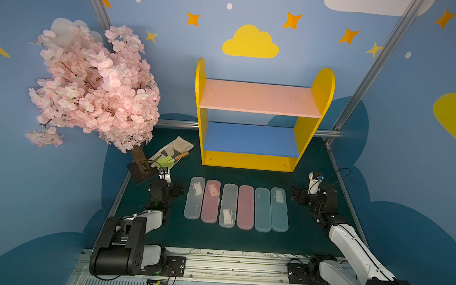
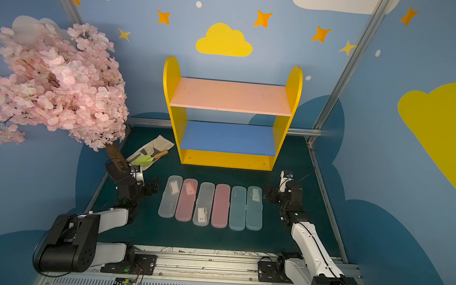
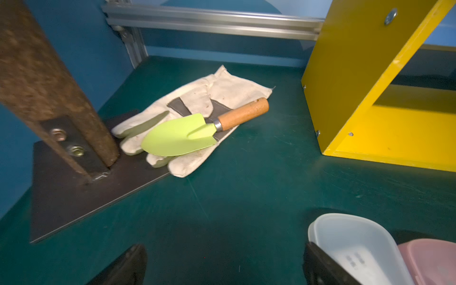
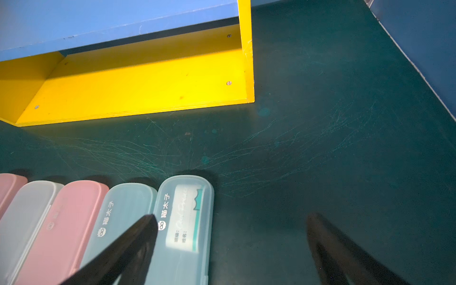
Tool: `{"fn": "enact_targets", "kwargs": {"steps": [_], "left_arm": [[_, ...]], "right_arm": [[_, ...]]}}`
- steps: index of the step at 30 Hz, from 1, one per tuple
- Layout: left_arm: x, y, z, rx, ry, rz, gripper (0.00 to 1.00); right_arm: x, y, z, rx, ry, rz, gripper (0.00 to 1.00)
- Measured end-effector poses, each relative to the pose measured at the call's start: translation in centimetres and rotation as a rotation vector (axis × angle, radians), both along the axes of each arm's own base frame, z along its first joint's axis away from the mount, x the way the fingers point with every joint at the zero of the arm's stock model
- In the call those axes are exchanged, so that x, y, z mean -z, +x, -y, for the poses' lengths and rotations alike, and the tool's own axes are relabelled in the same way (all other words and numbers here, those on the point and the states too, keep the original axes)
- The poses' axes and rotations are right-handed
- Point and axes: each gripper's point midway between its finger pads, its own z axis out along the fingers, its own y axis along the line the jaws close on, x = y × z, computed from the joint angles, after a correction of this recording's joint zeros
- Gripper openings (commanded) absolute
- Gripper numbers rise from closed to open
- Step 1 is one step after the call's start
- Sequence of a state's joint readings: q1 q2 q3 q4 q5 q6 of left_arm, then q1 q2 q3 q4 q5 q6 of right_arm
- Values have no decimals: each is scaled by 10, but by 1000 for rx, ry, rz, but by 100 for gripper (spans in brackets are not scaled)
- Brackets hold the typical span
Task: Remove the pencil cases from the shelf
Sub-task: Reset both arms
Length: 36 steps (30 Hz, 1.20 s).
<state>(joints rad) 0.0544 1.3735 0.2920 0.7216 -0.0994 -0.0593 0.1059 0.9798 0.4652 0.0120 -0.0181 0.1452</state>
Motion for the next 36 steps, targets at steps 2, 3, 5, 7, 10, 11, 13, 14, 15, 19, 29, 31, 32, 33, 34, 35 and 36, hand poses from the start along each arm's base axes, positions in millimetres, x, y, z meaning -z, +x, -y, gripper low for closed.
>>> {"fn": "enact_targets", "kwargs": {"steps": [2,3,5,7,10,11,13,14,15,19,29,31,32,33,34,35,36], "left_arm": [[1,14,4,26,-13,6,100],[2,21,5,38,-19,10,100],[6,27,9,62,-27,11,100],[11,26,12,76,-31,-5,100],[8,29,14,87,-31,5,100],[7,29,15,89,-30,8,100],[6,30,16,95,-28,9,100],[7,30,17,97,-26,9,100],[7,29,18,101,-25,8,100],[7,29,20,107,-19,8,100],[7,29,21,113,-12,7,100],[7,29,21,113,-12,7,100],[7,29,21,113,-12,6,100],[7,29,21,113,-12,7,100],[7,29,21,113,-12,7,100],[7,29,21,114,-12,6,100],[7,29,21,114,-12,6,100]], "right_arm": [[2,3,1,-1,-14,-7,99],[4,4,1,-1,-21,-10,99],[9,6,3,-2,-38,-20,99],[14,8,5,-6,-55,-30,99],[20,12,9,-8,-84,-38,98],[21,14,12,-6,-91,-36,99],[21,20,19,12,-97,-21,99],[20,23,22,19,-94,-11,99],[19,27,25,29,-90,4,99],[18,44,37,57,-78,54,99],[62,61,33,23,-84,78,99],[69,62,30,11,-84,71,99],[69,62,29,9,-81,72,99],[66,63,28,5,-82,77,98],[64,64,26,0,-84,83,99],[60,66,25,-6,-87,92,99],[57,68,24,-8,-89,101,99]]}}
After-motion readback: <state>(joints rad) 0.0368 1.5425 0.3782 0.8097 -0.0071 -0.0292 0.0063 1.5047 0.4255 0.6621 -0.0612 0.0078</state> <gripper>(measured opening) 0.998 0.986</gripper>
